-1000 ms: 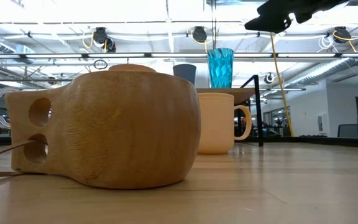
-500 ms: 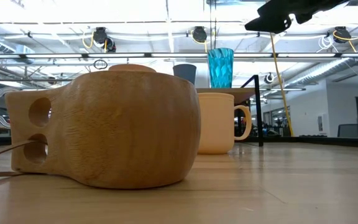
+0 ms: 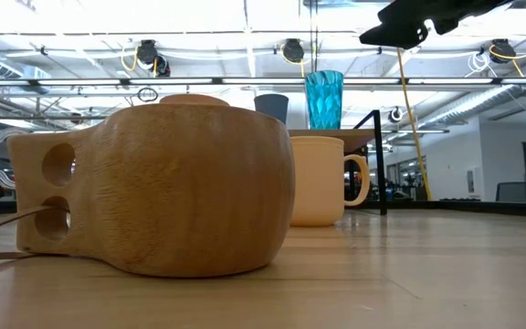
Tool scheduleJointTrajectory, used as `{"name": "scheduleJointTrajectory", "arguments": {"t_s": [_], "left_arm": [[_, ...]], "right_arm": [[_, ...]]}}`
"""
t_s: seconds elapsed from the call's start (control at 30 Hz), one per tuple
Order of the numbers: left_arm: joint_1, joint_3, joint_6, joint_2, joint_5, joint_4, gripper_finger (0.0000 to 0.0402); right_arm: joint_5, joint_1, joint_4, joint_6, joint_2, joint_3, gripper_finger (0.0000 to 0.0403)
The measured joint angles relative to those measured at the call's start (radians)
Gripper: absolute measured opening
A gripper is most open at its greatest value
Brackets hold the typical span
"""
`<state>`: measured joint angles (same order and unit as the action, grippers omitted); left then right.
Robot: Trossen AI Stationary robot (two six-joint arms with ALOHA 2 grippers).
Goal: Stack small to large cups/mugs on shelf
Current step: Put the transparent mug on the shelf
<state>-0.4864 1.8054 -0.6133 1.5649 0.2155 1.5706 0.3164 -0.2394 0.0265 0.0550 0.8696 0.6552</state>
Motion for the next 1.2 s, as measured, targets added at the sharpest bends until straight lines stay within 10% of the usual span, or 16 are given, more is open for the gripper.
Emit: {"name": "scheduleJointTrajectory", "arguments": {"t_s": [0.43,1.2], "left_arm": [[-0.121,-0.115,-0.156,-0.089,-0.137,-0.001,0.0219],[-0.256,-0.115,-0.094,0.091,-0.228,-0.011,0.0182]], "right_arm": [[-0.003,0.0,0.0,0.002,0.0,0.0,0.0348],[-0.004,0.0,0.0,-0.016,0.0,0.0,0.0348]]}}
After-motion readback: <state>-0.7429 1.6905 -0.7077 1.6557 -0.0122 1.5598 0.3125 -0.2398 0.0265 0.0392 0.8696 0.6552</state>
